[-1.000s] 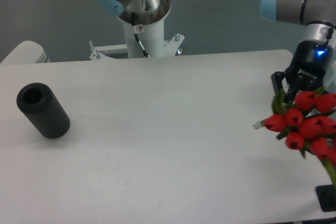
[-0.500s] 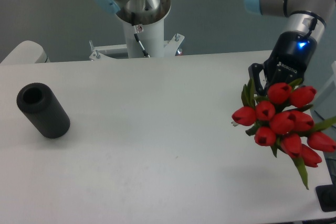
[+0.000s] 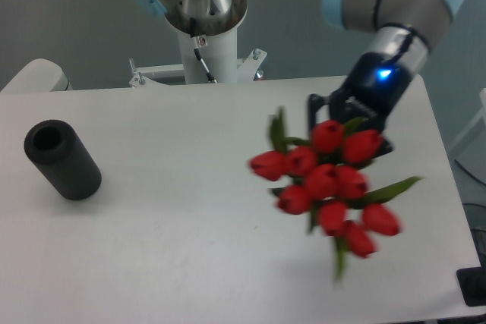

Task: Insert the flowers into the vase
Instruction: 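Carry the tulips across the table to above the black vase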

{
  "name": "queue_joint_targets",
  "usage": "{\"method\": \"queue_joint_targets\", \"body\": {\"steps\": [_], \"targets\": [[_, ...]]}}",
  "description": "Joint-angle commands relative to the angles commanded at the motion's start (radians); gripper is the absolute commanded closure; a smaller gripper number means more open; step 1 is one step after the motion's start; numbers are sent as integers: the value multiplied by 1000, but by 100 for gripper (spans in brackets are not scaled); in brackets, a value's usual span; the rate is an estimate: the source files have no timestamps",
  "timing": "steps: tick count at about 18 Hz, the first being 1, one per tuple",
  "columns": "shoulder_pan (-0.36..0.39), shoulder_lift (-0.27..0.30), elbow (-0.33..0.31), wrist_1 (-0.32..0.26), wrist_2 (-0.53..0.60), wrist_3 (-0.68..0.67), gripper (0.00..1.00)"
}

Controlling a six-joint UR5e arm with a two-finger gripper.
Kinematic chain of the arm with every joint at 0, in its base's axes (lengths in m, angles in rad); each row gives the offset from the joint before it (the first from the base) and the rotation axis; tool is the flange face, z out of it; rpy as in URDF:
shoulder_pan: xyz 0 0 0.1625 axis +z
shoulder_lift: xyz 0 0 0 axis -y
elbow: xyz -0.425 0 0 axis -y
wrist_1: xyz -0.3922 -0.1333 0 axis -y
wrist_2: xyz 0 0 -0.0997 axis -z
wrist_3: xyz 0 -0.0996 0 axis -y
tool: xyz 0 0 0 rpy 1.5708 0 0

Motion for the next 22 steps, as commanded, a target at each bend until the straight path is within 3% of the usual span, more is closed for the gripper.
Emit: {"method": "queue_joint_targets", "body": {"steps": [3, 6, 13, 18, 22], "targets": [[-12, 72, -152, 8, -129, 23, 100], [-61, 156, -284, 14, -155, 89, 100], [-225, 351, -408, 12, -157, 87, 100], [-353, 355, -431, 12, -146, 90, 100], [-385, 296, -427, 15, -143, 113, 100]]}}
